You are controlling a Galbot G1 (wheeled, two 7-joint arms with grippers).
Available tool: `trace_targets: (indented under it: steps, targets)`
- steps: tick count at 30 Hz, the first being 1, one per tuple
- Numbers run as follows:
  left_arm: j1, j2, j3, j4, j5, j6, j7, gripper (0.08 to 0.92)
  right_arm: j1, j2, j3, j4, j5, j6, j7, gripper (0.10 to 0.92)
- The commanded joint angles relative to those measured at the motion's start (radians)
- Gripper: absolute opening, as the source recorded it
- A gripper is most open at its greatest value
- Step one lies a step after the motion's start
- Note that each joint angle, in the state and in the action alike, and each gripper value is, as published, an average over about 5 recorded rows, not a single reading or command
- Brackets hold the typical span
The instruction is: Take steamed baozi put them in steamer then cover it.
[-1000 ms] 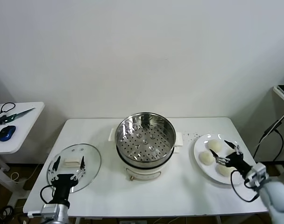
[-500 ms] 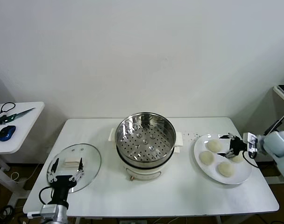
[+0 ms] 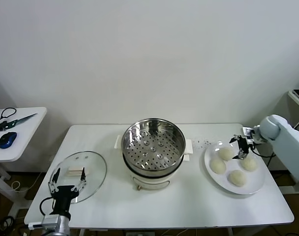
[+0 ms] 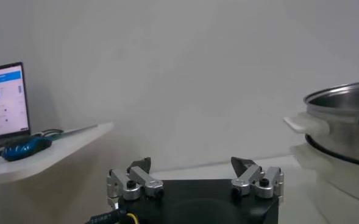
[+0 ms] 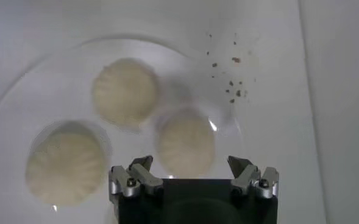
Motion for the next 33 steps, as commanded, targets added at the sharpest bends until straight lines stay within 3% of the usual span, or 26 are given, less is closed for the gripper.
trace_targets:
  steps: [1,21,33]
  targets:
    - [-0.001,0.002,-0.001,0.008,-0.002,0.001,-0.001,0.823,0.091,0.105,-0.095,-0.159,-0.076,0.027,-0.026,0.823]
    - [-0.018,0.002,0.004,0.025,-0.001,0.008,-0.002,0.823,0.05,0.173,-0.06,-0.211,-0.107,0.036,-0.023,0.82]
    - [-0.011,0.002,0.003,0.02,-0.002,0.007,-0.004,0.823,0.051,0.16,-0.046,-0.199,-0.122,0.045,-0.034,0.701]
